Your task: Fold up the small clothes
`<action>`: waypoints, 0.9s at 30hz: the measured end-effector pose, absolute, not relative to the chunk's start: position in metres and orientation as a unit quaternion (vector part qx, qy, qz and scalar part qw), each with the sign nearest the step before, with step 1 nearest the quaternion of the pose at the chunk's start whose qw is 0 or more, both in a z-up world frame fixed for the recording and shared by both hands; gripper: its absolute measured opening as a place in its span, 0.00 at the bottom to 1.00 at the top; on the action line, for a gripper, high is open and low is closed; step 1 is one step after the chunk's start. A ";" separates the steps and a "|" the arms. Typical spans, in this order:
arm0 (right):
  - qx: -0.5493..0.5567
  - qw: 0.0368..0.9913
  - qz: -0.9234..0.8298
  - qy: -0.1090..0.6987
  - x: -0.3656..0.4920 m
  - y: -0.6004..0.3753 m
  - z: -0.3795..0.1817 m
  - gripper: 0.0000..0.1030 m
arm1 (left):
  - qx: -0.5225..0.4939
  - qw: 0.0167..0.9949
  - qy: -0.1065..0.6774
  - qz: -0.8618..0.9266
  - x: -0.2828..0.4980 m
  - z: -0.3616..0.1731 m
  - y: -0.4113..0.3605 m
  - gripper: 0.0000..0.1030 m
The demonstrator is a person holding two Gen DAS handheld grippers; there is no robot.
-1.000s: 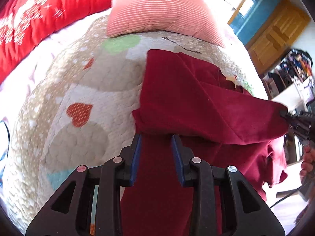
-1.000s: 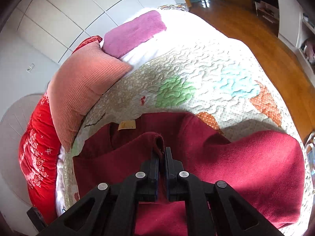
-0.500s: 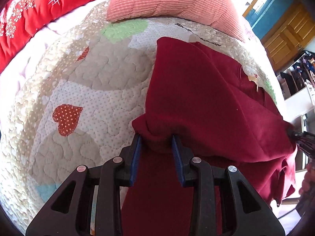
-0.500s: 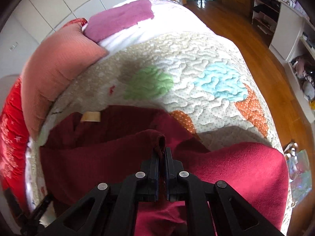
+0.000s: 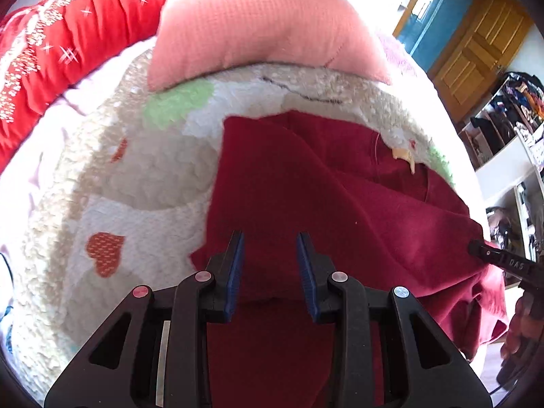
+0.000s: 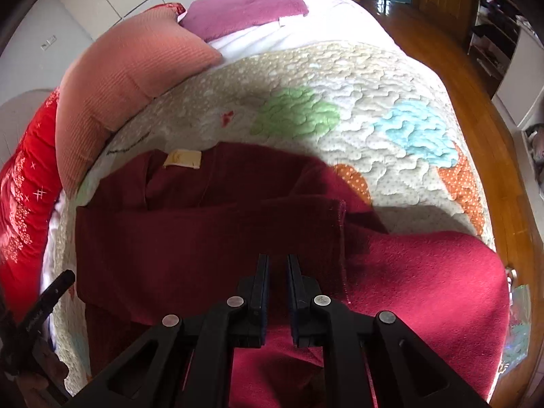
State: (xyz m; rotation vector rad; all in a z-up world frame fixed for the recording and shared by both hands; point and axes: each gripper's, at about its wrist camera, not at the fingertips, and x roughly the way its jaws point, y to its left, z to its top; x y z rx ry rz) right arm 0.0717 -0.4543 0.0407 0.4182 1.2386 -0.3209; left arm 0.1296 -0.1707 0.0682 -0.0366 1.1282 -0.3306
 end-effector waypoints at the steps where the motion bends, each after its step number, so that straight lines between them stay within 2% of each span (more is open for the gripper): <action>1: 0.191 0.778 -0.152 0.578 0.072 -0.456 0.031 0.08 | -0.014 0.826 0.541 -0.155 0.131 0.062 -0.174 0.29; 5: 0.185 0.781 -0.151 0.577 0.074 -0.459 0.026 0.08 | 0.014 0.824 0.547 -0.147 0.133 0.045 -0.186 0.30; 14: 0.220 0.781 -0.154 0.563 0.051 -0.470 0.062 0.08 | 0.011 0.824 0.545 -0.156 0.124 0.071 -0.192 0.30; 19: 0.225 0.761 -0.136 0.594 0.059 -0.480 0.029 0.08 | 0.025 0.813 0.557 -0.167 0.118 0.061 -0.210 0.33; 23: 0.255 0.769 -0.118 0.574 0.048 -0.493 0.060 0.08 | 0.011 0.804 0.569 -0.174 0.104 0.062 -0.219 0.33; 26: 0.255 0.779 -0.145 0.554 0.007 -0.510 0.093 0.16 | 0.007 0.798 0.568 -0.200 0.085 0.073 -0.231 0.33; 27: 0.255 0.780 -0.159 0.548 -0.011 -0.515 0.101 0.27 | 0.006 0.795 0.567 -0.214 0.077 0.078 -0.237 0.33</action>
